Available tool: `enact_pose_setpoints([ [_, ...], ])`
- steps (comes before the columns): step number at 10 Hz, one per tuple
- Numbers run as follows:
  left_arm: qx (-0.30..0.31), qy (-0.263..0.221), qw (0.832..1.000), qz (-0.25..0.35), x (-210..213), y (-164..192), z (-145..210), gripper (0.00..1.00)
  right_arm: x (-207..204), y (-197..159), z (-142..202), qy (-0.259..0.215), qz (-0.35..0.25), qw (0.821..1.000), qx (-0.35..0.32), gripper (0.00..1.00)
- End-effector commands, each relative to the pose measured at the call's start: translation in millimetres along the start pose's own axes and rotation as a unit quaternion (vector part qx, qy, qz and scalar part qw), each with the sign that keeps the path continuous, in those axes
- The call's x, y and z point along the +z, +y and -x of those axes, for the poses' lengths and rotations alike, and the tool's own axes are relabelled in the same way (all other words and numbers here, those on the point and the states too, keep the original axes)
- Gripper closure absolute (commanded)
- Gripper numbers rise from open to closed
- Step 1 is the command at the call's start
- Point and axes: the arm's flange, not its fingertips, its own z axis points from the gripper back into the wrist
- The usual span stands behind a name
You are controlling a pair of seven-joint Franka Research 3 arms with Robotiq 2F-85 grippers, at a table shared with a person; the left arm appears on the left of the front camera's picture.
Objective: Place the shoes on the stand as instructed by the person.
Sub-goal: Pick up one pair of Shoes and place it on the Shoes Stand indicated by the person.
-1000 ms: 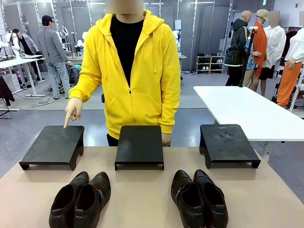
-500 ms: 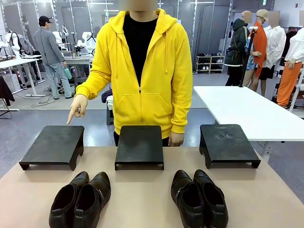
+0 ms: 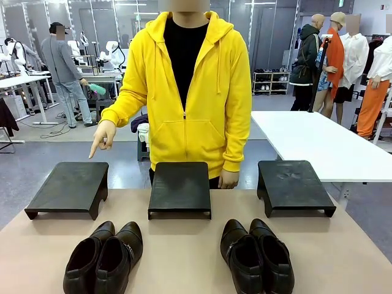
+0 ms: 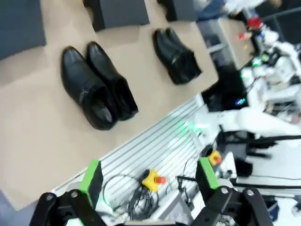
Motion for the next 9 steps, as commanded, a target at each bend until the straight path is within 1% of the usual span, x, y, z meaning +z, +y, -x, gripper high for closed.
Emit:
enact_pose_setpoints([
  [1, 0.007, 0.065, 0.994, -0.083, -27.8, -32.8, -31.8, 0.00, 2.2, 0.0, -0.8, 0.000, -0.006, 1.000, 0.006, 0.00],
  [2, 0.011, 0.080, 0.989, -0.125, -47.0, -56.1, -42.3, 0.00, 2.2, 0.0, -0.8, 0.000, -0.006, 1.000, 0.006, 0.00],
  [3, -0.002, 0.097, 0.981, -0.170, -66.9, -76.5, -49.2, 0.00, 2.2, 0.0, -0.8, 0.000, -0.006, 1.000, 0.006, 0.00],
  [4, -0.004, 0.111, 0.975, -0.193, -83.5, -88.9, -51.4, 0.00, 2.2, 0.0, -0.8, 0.000, -0.006, 1.000, 0.006, 0.00],
  [7, 0.000, 0.137, 0.964, -0.230, -132.7, -108.3, -44.6, 0.00, 2.2, 0.0, -0.8, 0.000, -0.006, 1.000, 0.006, 0.00],
  [9, 0.022, 0.126, 0.960, -0.248, -163.6, -102.3, -33.0, 0.00, 2.2, 0.0, -0.8, 0.000, -0.006, 1.000, 0.006, 0.00],
])
